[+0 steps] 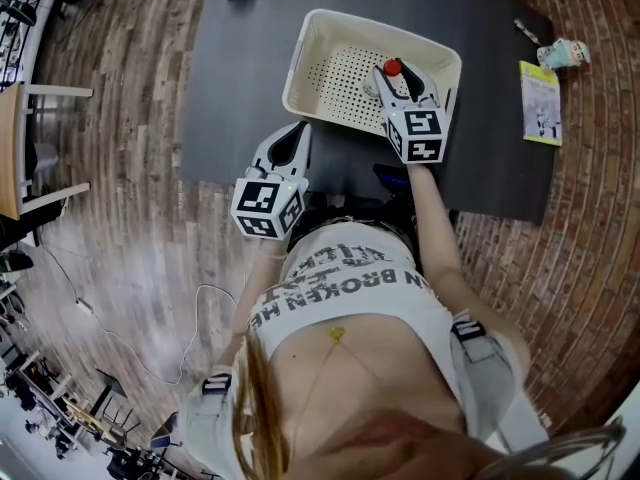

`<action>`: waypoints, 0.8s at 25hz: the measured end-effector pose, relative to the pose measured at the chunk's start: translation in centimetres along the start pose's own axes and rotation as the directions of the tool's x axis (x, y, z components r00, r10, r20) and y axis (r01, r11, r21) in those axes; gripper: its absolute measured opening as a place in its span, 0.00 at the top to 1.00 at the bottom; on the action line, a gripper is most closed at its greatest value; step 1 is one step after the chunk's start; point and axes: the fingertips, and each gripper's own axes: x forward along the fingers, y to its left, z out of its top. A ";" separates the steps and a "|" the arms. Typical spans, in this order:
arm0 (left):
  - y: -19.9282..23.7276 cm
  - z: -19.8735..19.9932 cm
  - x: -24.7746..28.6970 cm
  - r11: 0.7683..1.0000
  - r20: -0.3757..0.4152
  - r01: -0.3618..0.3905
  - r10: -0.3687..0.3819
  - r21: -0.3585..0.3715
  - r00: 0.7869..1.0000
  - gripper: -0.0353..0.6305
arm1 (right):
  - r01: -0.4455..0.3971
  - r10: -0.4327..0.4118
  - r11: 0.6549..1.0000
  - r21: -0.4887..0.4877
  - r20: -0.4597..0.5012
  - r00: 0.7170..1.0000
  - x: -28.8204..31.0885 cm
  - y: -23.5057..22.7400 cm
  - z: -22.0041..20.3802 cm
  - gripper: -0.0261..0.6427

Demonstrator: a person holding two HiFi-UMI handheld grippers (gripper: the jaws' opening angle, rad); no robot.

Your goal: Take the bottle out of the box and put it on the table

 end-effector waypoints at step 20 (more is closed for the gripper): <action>-1.2 -0.8 1.0 0.998 -0.042 0.063 -0.062 0.021 0.997 0.94 | -0.021 0.021 1.000 0.008 0.026 0.999 0.4 -0.3 0.0 0.72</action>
